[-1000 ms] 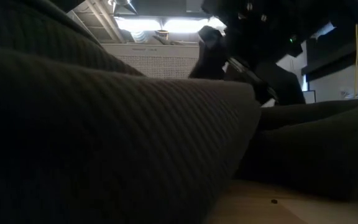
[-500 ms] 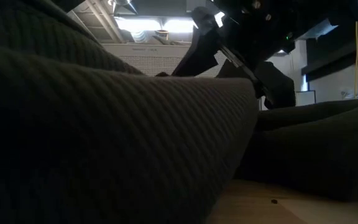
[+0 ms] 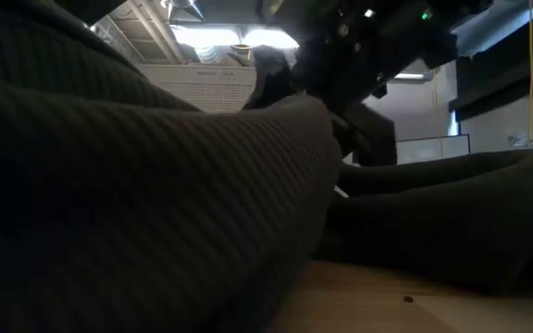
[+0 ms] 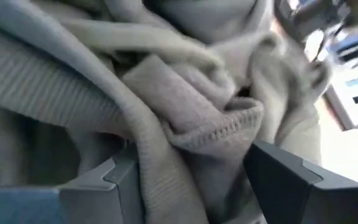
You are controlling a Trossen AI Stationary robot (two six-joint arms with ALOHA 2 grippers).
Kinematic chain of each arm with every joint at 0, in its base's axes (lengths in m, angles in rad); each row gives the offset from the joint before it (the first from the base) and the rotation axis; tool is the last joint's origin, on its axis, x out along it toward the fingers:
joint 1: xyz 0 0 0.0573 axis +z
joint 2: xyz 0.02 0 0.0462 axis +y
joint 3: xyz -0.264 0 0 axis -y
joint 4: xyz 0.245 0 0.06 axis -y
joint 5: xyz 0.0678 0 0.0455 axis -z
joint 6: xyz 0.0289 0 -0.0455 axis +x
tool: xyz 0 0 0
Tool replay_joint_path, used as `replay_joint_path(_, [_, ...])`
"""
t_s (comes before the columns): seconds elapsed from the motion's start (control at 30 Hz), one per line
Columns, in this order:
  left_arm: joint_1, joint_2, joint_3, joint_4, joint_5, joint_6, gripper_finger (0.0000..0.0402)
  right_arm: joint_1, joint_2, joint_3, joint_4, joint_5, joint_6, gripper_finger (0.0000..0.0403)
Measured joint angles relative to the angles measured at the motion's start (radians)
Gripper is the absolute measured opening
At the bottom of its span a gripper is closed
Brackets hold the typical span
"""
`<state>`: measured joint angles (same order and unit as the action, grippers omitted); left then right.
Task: Sort clothes
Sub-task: Put the gray pants into the white laundry organizer
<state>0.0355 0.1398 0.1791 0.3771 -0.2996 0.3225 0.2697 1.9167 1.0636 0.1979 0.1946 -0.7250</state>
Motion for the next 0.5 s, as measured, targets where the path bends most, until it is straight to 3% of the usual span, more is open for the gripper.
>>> replay_joint_path(0.4, [0.000, 0.000, 0.000, -0.002, 0.000, 0.000, 0.0000, -0.075, 0.185, 0.163, -0.171, -0.101, 0.276, 0.0242])
replay_joint_path(0.5, [0.000, 0.000, 0.000, -0.001, 0.000, 0.001, 0.0000, -0.075, 0.201, 0.197, -0.239, -0.102, 0.323, 0.0225])
